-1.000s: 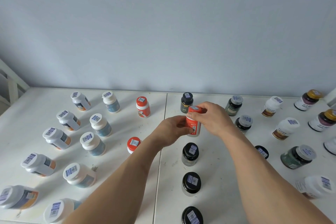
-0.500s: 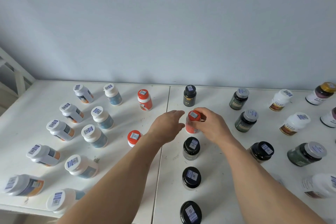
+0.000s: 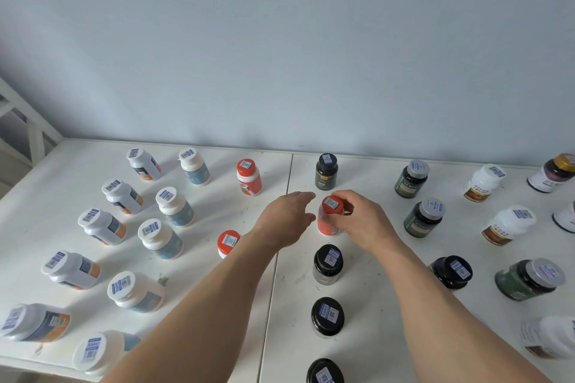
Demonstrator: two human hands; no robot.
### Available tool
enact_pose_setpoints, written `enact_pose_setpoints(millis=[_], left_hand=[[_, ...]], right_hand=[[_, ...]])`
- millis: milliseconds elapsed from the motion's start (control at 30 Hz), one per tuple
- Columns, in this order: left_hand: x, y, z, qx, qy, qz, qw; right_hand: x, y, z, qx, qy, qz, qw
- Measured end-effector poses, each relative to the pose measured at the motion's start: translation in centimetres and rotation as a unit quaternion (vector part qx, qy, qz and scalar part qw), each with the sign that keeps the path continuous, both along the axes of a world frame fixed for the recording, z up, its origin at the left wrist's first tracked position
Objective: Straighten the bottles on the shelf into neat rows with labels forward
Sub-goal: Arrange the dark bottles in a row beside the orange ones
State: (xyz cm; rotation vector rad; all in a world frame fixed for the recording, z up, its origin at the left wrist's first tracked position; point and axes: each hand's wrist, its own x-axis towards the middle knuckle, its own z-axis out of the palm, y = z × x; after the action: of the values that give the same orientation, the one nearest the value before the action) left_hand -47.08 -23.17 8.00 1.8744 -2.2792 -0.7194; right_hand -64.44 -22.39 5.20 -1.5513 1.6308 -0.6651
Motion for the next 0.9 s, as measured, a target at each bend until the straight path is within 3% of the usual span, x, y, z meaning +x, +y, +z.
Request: enact_pose_setpoints(millis=[900], left_hand=[[4.2, -0.9, 1.9, -0.065, -0.008, -0.032, 0.997]], right_hand=[[3.6, -0.3, 2.2, -0.022, -0.005, 0.01, 1.0]])
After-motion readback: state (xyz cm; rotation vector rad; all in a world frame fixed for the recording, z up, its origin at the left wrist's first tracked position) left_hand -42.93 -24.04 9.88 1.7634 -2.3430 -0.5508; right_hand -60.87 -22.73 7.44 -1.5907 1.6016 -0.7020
